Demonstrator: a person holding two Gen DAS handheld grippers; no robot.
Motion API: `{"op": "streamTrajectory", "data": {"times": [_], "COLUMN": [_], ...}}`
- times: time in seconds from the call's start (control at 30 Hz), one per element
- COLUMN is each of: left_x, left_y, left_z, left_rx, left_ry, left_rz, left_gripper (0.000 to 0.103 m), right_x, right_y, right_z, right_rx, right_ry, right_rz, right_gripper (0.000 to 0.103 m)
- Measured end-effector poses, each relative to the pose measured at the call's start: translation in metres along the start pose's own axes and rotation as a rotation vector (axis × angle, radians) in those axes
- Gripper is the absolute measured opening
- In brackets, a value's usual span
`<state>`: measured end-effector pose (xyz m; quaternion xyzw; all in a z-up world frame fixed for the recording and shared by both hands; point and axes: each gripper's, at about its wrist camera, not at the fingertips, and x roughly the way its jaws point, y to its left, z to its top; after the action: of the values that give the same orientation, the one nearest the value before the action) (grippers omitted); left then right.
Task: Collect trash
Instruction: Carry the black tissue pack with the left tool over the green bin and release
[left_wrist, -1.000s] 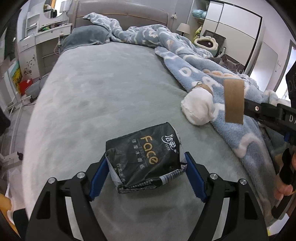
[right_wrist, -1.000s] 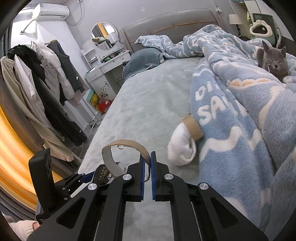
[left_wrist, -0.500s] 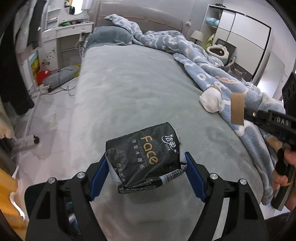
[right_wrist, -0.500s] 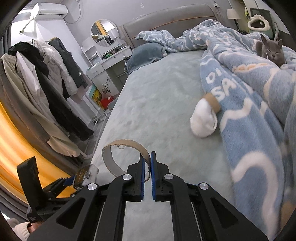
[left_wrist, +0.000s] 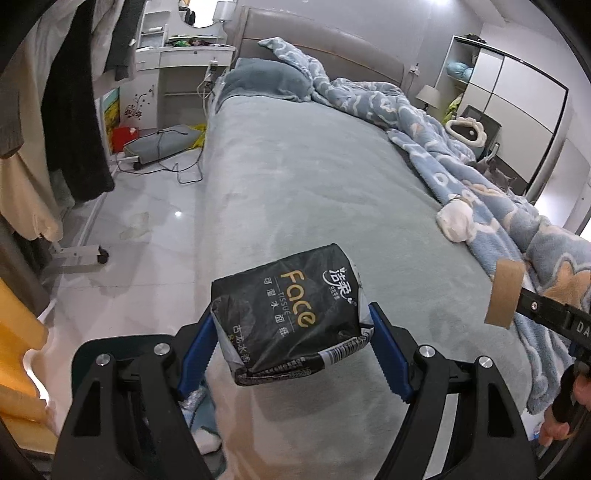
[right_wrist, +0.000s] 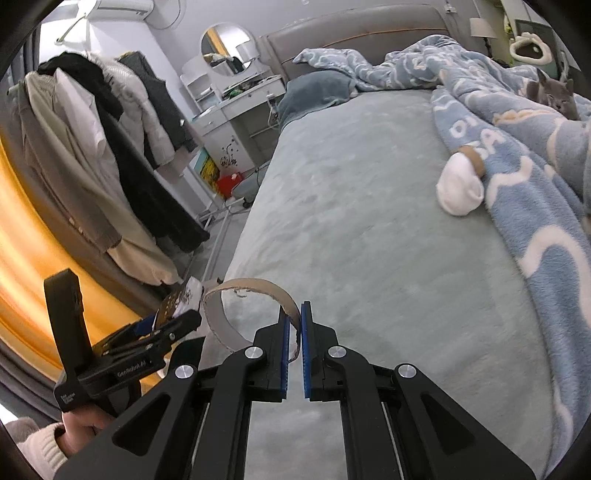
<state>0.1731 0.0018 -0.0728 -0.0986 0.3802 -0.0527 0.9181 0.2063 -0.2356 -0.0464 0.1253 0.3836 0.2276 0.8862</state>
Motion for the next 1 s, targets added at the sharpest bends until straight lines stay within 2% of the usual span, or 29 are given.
{"op": "streamTrajectory", "data": {"times": [0.27,0.6,0.8,1.0], "left_x": [0.001,0.004,0.006,0.012], "left_y": [0.035,0.076,0.104,0.13], "left_z": [-0.001,-0.006,-0.014,-0.025], "left_rx": [-0.084,-0.114,-0.133,-0.162], "left_ry": [0.026,0.086,0.139,0.22], "left_rz": [0.028,0.121,0.159,0.151], "left_gripper": [0.08,0.08,0.08,0.08], "right_x": [0.018,0.048,0.065,0.088], "right_y": [0.02,0.066,0.093,0.115], "right_z": [0.0,0.004,0.002,-0.002], "right_rx": [-0.014,-0.074,-0.113,-0.137], "right_ry": [0.022,0.056,0.083,0.129], "right_rz": [0.023,0.082,0.089,0.094], "right_gripper": [0.006,0.006,0.006,0.006]}}
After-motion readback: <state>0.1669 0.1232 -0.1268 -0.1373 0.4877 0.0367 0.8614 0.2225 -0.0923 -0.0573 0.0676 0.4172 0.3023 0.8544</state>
